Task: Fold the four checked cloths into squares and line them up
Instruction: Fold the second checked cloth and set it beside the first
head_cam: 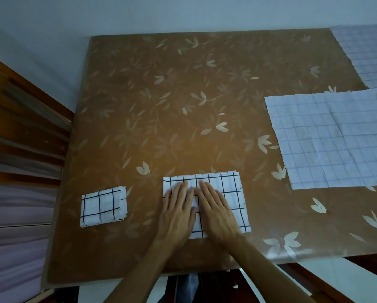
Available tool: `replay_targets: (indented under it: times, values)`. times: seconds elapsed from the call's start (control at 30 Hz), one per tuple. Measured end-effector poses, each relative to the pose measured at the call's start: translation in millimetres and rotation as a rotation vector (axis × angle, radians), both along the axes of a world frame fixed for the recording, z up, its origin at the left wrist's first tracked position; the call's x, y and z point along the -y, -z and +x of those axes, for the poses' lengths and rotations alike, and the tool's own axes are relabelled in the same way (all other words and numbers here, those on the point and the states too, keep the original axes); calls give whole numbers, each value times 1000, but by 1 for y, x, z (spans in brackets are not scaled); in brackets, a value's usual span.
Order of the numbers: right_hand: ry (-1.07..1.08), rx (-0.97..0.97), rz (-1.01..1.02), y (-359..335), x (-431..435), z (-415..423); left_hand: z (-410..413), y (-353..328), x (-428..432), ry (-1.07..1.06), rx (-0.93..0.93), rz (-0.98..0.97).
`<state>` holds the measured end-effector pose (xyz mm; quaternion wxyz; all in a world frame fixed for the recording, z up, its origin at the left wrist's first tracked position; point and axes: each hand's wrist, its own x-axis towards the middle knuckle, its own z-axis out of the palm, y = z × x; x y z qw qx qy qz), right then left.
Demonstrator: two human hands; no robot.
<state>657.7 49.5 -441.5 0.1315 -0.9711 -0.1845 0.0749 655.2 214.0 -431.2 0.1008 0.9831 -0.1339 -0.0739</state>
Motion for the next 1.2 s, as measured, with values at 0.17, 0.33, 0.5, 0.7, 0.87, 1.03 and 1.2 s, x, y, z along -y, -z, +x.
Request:
replay_targets:
  times: [0.17,0.33,0.5,0.7,0.87,1.03,1.2]
  values:
    - [74,13,-66,-1,9,-4,-6,3,-10,37,-45,1]
    - [75,13,-97,-4,7,-9,-8,0,-12,63,-73,11]
    - [38,38,-58,-11,-2,-1,-7,0,-10,60,-89,4]
    - [8,-25,-81,-5,4,11,-7,-4,-22,-76,-101,69]
    - [147,-39,-110,-11,40,11,-14,-3,-45,-81,-124,94]
    - [162,-51,-144,-13,64,13,-12,-8,-46,-63,-118,79]
    - [163,-17,-113,-24,59,9,-8,-20,-42,-13,-52,21]
